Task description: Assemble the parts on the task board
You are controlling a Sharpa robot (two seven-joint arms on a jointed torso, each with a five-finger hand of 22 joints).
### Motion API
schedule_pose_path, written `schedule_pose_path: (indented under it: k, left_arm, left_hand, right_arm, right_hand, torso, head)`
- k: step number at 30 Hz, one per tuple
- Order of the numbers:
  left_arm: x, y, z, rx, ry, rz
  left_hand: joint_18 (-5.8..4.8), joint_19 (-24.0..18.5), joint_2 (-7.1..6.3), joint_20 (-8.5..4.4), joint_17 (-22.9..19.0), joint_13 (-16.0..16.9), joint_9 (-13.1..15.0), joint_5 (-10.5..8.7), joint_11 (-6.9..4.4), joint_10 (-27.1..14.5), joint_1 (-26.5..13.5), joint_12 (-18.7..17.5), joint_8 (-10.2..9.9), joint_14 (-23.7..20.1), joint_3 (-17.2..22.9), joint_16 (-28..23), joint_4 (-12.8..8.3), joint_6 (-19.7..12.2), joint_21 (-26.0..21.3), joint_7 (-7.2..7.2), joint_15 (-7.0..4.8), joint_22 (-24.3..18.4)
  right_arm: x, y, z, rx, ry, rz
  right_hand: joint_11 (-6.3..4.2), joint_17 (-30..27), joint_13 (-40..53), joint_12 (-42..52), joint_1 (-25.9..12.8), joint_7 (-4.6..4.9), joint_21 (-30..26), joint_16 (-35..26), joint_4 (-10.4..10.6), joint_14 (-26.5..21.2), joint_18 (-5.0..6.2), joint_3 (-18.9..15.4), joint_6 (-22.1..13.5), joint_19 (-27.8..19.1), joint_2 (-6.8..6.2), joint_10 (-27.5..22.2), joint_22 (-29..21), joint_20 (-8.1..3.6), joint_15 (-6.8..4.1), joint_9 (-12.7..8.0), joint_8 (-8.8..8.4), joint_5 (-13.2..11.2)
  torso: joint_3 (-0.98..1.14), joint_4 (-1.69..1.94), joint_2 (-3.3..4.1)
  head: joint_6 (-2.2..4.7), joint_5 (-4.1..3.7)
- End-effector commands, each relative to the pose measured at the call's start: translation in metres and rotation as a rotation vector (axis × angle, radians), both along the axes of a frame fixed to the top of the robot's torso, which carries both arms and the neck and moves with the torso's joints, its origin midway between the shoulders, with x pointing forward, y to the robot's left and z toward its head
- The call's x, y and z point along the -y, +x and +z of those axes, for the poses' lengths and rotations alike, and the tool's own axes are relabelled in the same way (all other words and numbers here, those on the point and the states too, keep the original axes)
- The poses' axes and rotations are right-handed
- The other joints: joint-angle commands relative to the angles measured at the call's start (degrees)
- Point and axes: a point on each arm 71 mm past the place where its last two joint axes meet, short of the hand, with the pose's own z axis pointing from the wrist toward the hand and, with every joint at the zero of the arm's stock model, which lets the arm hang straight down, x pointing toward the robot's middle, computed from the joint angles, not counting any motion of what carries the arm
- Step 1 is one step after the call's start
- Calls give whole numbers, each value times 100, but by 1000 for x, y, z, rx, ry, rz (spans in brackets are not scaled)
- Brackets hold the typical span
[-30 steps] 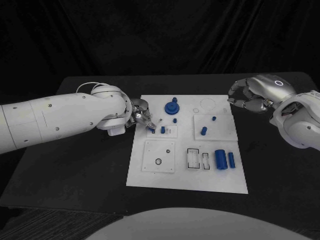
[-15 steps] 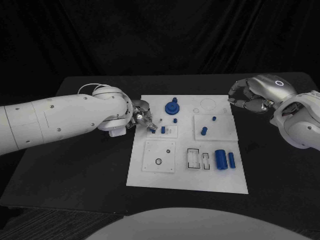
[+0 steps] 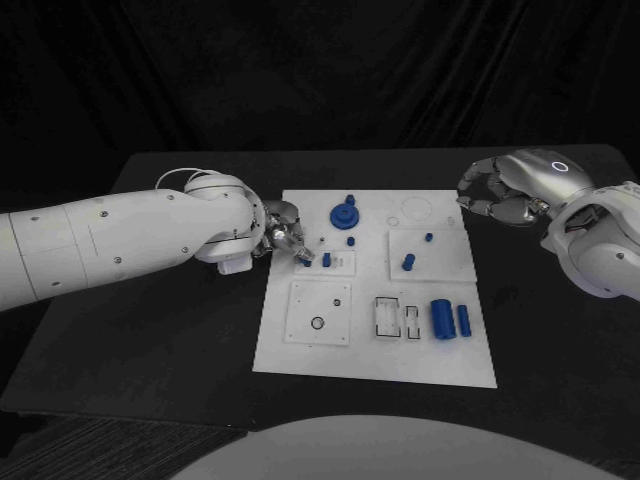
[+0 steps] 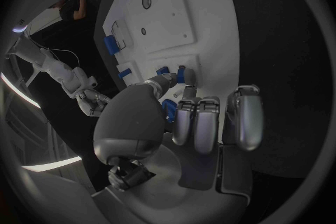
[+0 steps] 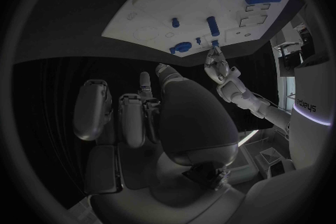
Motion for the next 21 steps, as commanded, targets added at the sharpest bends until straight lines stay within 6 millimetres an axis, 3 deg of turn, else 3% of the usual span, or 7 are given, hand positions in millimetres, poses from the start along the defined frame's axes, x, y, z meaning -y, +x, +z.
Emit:
schedule_pose_path:
  k: [1, 16, 18, 19, 21]
  left_arm:
    - [-1, -2, -4, -14, 3, -7]
    - [-2, -3, -4, -19, 2, -15]
    - [-1, -3, -4, -19, 1, -17]
    - [-1, -2, -4, -18, 0, -18]
    - [0, -2, -4, -17, -1, -18]
  left_hand:
    - [3, -45, 64, 7, 1510, 1509, 10, 38, -27, 606, 14, 20, -22, 585, 145, 15, -96, -1, -43, -33, -19, 967]
    - [5, -53, 55, 8, 1510, 1509, 14, -12, -20, 606, -18, 20, -24, 585, 164, 15, -108, 2, -58, -25, -15, 964]
    - [8, -63, 69, 15, 1510, 1509, 16, -282, -17, 606, -102, 20, -31, 585, 149, 15, -84, 10, -79, -25, -8, 963]
    - [8, -64, 95, 19, 1510, 1509, 8, -641, -10, 606, -211, 20, -43, 585, 75, 15, -16, 22, -88, -23, 0, 966]
    - [6, -64, 135, 37, 1510, 1509, -76, -1078, 10, 606, -403, 20, -129, 585, -138, 15, 143, 8, -100, -4, 10, 972]
  right_arm:
    - [1, 0, -1, -3, 6, -14]
    - [0, 0, -2, -8, 7, -15]
    - [1, 0, -2, -9, 6, -16]
    - [1, 0, -2, -9, 6, -16]
    - [1, 0, -2, -9, 6, -16]
  right_hand:
    - [-16, 797, 1506, 20, 59, -5, -17, -28, -7, 444, -22, 25, 48, 25, 19, 600, 1003, -19, -1, -8, -16, 26]
    - [-16, 796, 1506, 20, 64, -4, -23, -29, -11, 443, -21, 29, 52, 23, 21, 600, 1002, -19, -1, -10, -20, 31]
    - [-16, 796, 1506, 20, 64, -4, -23, -29, -11, 443, -21, 29, 52, 23, 21, 600, 1002, -19, -1, -10, -20, 31]
    - [-16, 796, 1506, 20, 64, -4, -23, -29, -11, 443, -21, 29, 52, 23, 21, 600, 1002, -19, -1, -10, -20, 31]
    - [-16, 796, 1506, 20, 64, -4, -23, -29, -11, 443, -21, 29, 52, 23, 21, 600, 1002, -19, -1, -10, -20, 31]
  torso:
    - [-2, -2, 1]
    - [-4, 3, -4]
    - [-2, 3, -6]
    - [0, 4, -6]
    - [0, 4, -4]
  head:
    - [-1, 12]
    - [-1, 15]
    - [-1, 12]
    - [-1, 10]
    - [-1, 11]
